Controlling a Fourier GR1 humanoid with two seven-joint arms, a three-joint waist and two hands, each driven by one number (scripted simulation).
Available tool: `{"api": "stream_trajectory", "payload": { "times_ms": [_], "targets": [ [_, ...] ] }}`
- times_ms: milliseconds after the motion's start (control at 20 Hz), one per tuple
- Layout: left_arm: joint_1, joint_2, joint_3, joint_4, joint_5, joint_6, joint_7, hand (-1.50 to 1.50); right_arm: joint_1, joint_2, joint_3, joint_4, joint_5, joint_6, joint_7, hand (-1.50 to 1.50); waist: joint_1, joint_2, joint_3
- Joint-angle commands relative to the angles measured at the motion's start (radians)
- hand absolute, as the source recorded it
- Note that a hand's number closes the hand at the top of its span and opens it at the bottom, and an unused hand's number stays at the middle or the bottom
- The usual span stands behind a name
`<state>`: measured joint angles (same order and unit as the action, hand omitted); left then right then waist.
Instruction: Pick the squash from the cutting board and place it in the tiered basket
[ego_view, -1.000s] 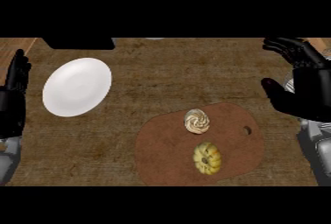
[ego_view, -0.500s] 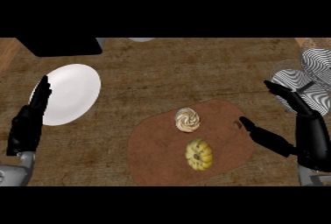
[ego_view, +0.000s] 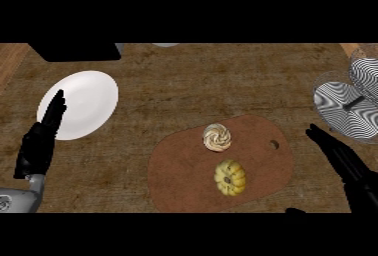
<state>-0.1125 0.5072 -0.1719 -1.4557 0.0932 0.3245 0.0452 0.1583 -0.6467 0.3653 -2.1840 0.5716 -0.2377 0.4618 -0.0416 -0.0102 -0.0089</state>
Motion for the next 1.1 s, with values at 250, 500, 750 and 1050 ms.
{"api": "stream_trajectory", "payload": {
  "times_ms": [250,500,750,1050],
  "targets": [
    [-0.064,-0.019,-0.014,0.031,-0.007,-0.032,0.013,0.0,-0.159,-0.039,0.186,-0.253,0.156,0.412,0.573,-1.5,0.05,0.012,0.0],
    [-0.063,-0.039,-0.02,0.029,-0.03,-0.027,-0.006,0.0,-0.377,0.17,0.317,-0.094,0.208,0.506,0.838,-1.5,0.061,0.011,0.004],
    [-0.066,-0.026,0.01,0.051,-0.015,-0.05,-0.005,0.0,-0.426,0.326,0.391,0.026,0.237,0.556,0.929,-1.5,0.056,0.009,0.004],
    [-0.043,-0.039,-0.004,-0.015,-0.034,-0.031,0.026,0.0,-0.402,0.377,0.397,0.132,0.29,0.596,0.937,-1.5,0.048,0.004,0.007]
  ]
}}
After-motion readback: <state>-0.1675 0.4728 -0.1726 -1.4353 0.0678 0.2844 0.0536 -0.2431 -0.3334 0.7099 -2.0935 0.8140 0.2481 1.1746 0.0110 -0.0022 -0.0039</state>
